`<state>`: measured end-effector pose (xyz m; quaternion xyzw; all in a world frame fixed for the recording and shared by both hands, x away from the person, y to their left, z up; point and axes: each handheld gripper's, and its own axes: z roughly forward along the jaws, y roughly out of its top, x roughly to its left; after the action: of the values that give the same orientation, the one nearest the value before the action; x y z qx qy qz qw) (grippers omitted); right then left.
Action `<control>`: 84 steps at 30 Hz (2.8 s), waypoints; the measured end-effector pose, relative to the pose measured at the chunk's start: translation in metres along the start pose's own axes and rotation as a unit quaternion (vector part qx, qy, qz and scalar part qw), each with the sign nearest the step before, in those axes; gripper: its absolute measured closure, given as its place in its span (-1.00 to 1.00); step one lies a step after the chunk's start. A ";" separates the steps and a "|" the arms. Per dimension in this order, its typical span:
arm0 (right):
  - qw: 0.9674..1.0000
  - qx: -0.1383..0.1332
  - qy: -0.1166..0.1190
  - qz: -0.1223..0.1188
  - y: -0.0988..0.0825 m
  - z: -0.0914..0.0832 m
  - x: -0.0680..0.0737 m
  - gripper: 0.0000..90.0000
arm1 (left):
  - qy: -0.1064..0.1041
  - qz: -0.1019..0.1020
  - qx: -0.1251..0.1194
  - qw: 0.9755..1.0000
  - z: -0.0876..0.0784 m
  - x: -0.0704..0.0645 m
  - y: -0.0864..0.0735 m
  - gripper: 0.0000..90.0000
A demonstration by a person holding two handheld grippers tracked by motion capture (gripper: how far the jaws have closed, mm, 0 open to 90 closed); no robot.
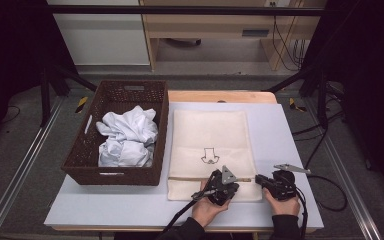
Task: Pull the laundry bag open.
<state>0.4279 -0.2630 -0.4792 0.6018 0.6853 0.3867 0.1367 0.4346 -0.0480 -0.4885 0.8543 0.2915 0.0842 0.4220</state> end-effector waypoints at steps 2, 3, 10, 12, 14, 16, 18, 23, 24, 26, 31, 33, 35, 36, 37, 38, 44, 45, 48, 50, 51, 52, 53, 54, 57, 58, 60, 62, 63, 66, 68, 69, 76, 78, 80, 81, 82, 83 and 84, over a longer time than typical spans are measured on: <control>1.000 -0.007 0.003 -0.007 0.001 -0.003 0.001 0.85 | 0.004 0.005 0.000 1.000 0.000 -0.001 0.000 0.97; 1.000 -0.014 0.007 -0.016 0.002 -0.005 0.001 0.85 | 0.006 0.006 -0.001 1.000 0.000 -0.002 0.000 0.97; 0.996 -0.036 0.070 -0.033 0.004 -0.013 0.005 0.64 | 0.003 0.004 -0.001 1.000 0.000 -0.001 0.000 0.98; 0.997 -0.025 0.067 -0.032 0.003 -0.011 0.007 0.63 | 0.003 0.004 0.000 1.000 0.000 -0.001 0.000 0.98; 0.998 -0.007 0.055 -0.028 0.001 -0.009 0.007 0.62 | 0.003 0.004 -0.001 1.000 0.000 -0.001 0.000 0.98; 0.998 -0.004 0.055 -0.022 0.000 -0.008 0.007 0.62 | 0.004 0.004 -0.001 1.000 0.000 -0.001 0.000 0.98; 0.998 0.012 0.051 -0.019 -0.001 -0.005 0.007 0.59 | 0.004 0.004 -0.001 1.000 0.000 -0.001 0.000 0.98; 0.999 0.020 0.046 -0.013 0.001 0.000 0.003 0.62 | 0.003 0.004 0.000 1.000 0.000 -0.001 0.000 0.98; 0.999 0.017 0.050 -0.011 0.001 0.000 0.003 0.68 | 0.003 0.004 -0.001 1.000 0.000 -0.001 0.000 0.98; 0.998 0.005 0.062 -0.010 0.002 -0.004 0.002 0.78 | 0.003 0.004 -0.001 1.000 0.000 -0.001 0.000 0.98; 0.997 -0.014 0.071 -0.027 0.004 -0.010 0.007 0.85 | 0.004 0.004 -0.001 1.000 0.000 -0.001 0.000 0.98; 0.997 -0.018 0.075 -0.032 0.006 -0.013 0.009 0.85 | 0.005 0.004 0.000 1.000 0.000 -0.002 0.000 0.98; 0.996 -0.024 0.077 -0.037 0.007 -0.014 0.011 0.85 | -0.001 -0.002 0.006 1.000 0.000 0.000 0.003 0.97; 0.996 -0.025 0.078 -0.037 0.007 -0.015 0.012 0.85 | 0.000 -0.004 0.007 1.000 0.000 0.000 0.004 0.95; 0.996 -0.026 0.079 -0.039 0.008 -0.015 0.013 0.85 | 0.004 0.002 0.011 1.000 -0.001 0.001 0.006 0.91; 0.996 -0.027 0.079 -0.037 0.008 -0.015 0.013 0.85 | 0.011 0.007 0.009 1.000 -0.003 0.001 0.010 0.89; 0.994 -0.042 0.092 -0.038 0.010 -0.020 0.013 0.85 | 0.038 0.037 0.005 0.999 -0.003 0.002 0.027 0.75; 0.994 -0.041 0.095 -0.037 0.010 -0.020 0.014 0.85 | 0.039 0.035 0.004 0.999 -0.002 0.002 0.028 0.71; 0.993 -0.044 0.097 -0.042 0.011 -0.020 0.015 0.85 | 0.033 0.041 -0.001 0.999 -0.001 0.002 0.030 0.63; 0.993 -0.045 0.099 -0.042 0.011 -0.020 0.015 0.85 | 0.032 0.049 -0.003 0.998 -0.001 0.002 0.030 0.58; 0.993 -0.045 0.101 -0.044 0.012 -0.019 0.015 0.85 | 0.030 0.054 -0.002 0.998 0.000 0.002 0.030 0.54; 0.993 -0.046 0.102 -0.045 0.012 -0.020 0.015 0.85 | 0.029 0.057 0.002 0.998 0.001 0.002 0.030 0.52; 0.993 -0.046 0.103 -0.045 0.012 -0.019 0.016 0.85 | 0.026 0.058 0.005 0.998 0.002 0.002 0.031 0.50; 0.993 -0.045 0.103 -0.047 0.012 -0.019 0.016 0.85 | 0.027 0.061 0.007 0.998 0.003 0.001 0.031 0.48; 0.993 -0.044 0.102 -0.050 0.012 -0.018 0.019 0.85 | 0.026 0.061 0.016 0.998 0.007 0.001 0.033 0.51; 0.993 -0.042 0.101 -0.050 0.012 -0.018 0.019 0.85 | 0.026 0.061 0.015 0.998 0.008 0.001 0.033 0.52; 0.993 -0.043 0.097 -0.058 0.012 -0.017 0.020 0.85 | 0.026 0.061 0.018 0.998 0.009 0.002 0.033 0.59; 0.993 -0.041 0.097 -0.055 0.012 -0.017 0.019 0.85 | 0.025 0.055 0.021 0.998 0.009 0.003 0.033 0.75; 0.993 -0.042 0.100 -0.054 0.012 -0.017 0.019 0.85 | 0.020 0.056 0.020 0.998 0.008 0.004 0.033 0.76; 0.992 -0.045 0.102 -0.053 0.012 -0.018 0.018 0.85 | 0.015 0.055 0.017 0.998 0.005 0.005 0.032 0.77; 0.992 -0.046 0.102 -0.052 0.012 -0.018 0.018 0.85 | 0.011 0.053 0.009 0.998 0.002 0.004 0.031 0.77; 0.992 -0.046 0.102 -0.051 0.012 -0.018 0.017 0.85 | 0.010 0.053 0.005 0.999 0.001 0.004 0.030 0.78; 0.993 -0.043 0.099 -0.054 0.011 -0.018 0.018 0.85 | -0.007 0.061 -0.016 0.998 -0.004 0.000 0.029 0.76; 0.993 -0.043 0.099 -0.054 0.011 -0.017 0.018 0.85 | -0.008 0.057 -0.015 0.998 -0.002 0.000 0.029 0.75; 0.992 -0.044 0.104 -0.053 0.011 -0.017 0.018 0.85 | -0.004 0.057 -0.014 0.998 0.001 0.000 0.029 0.75; 0.992 -0.043 0.106 -0.052 0.012 -0.017 0.018 0.85 | -0.003 0.059 -0.014 0.998 0.002 0.001 0.030 0.73; 0.992 -0.043 0.107 -0.055 0.012 -0.017 0.018 0.85 | -0.001 0.063 -0.013 0.998 0.002 0.001 0.030 0.73; 0.992 -0.042 0.105 -0.056 0.012 -0.017 0.019 0.85 | -0.002 0.061 -0.017 0.998 0.004 0.001 0.031 0.73; 0.992 -0.042 0.104 -0.055 0.012 -0.017 0.019 0.85 | -0.001 0.060 -0.019 0.998 0.004 0.001 0.031 0.74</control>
<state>0.4205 -0.2520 -0.4546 0.5131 0.7114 0.4672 0.1110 0.4500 -0.0650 -0.4675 0.8621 0.2374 0.1137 0.4329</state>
